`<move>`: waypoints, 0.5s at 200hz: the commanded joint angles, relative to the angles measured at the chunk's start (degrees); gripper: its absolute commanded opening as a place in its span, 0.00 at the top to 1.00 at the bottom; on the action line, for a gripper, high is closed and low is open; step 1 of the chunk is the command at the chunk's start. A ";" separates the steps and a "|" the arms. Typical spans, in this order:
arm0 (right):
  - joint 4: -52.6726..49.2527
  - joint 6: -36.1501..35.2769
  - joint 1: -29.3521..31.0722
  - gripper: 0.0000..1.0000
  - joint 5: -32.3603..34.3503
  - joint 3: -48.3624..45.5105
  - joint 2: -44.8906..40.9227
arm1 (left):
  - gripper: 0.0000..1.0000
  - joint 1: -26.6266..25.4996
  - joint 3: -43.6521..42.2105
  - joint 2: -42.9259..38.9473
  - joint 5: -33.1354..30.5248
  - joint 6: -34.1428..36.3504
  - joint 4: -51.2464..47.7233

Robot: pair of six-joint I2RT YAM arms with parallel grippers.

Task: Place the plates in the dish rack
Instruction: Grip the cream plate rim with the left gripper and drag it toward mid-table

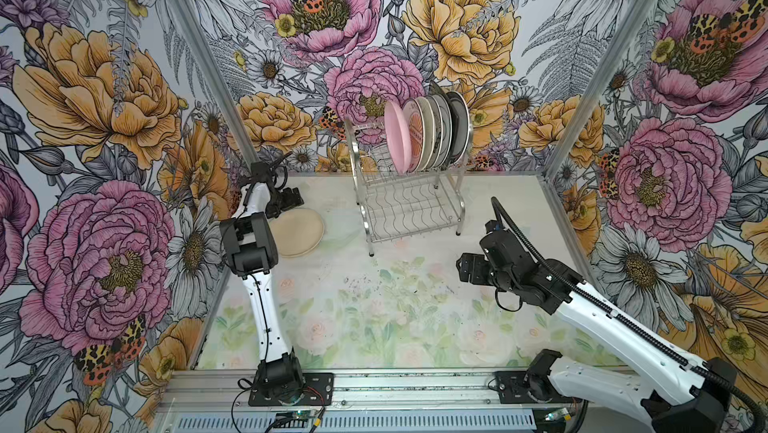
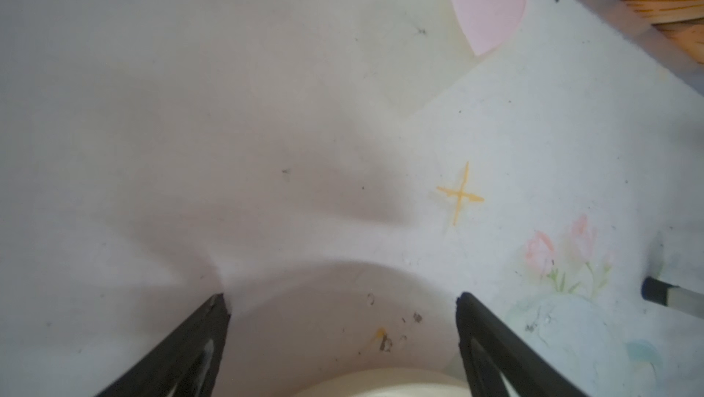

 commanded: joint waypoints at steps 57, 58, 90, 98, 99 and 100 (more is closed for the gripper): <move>2.17 -2.03 -1.39 0.13 -1.45 0.57 -2.17 | 0.09 -6.43 -20.91 -13.52 5.04 2.47 -2.11; 2.16 -2.05 -1.37 0.13 -1.46 0.55 -2.21 | 0.09 -6.50 -21.14 -13.68 5.14 2.43 -2.11; 2.30 -2.54 -1.60 0.13 -2.06 -0.01 -3.65 | 0.10 -9.18 -29.73 -19.38 5.24 2.30 -2.17; 2.32 -2.52 -1.60 0.13 -2.10 -0.27 -4.13 | 0.10 -9.95 -32.21 -21.04 5.13 2.33 -2.11; 2.33 -2.52 -1.61 0.13 -2.14 -0.31 -4.20 | 0.10 -10.06 -32.41 -21.26 5.09 2.31 -2.11; 2.33 -2.56 -1.61 0.13 -2.15 -0.33 -4.28 | 0.10 -10.16 -32.87 -21.46 5.08 2.35 -2.16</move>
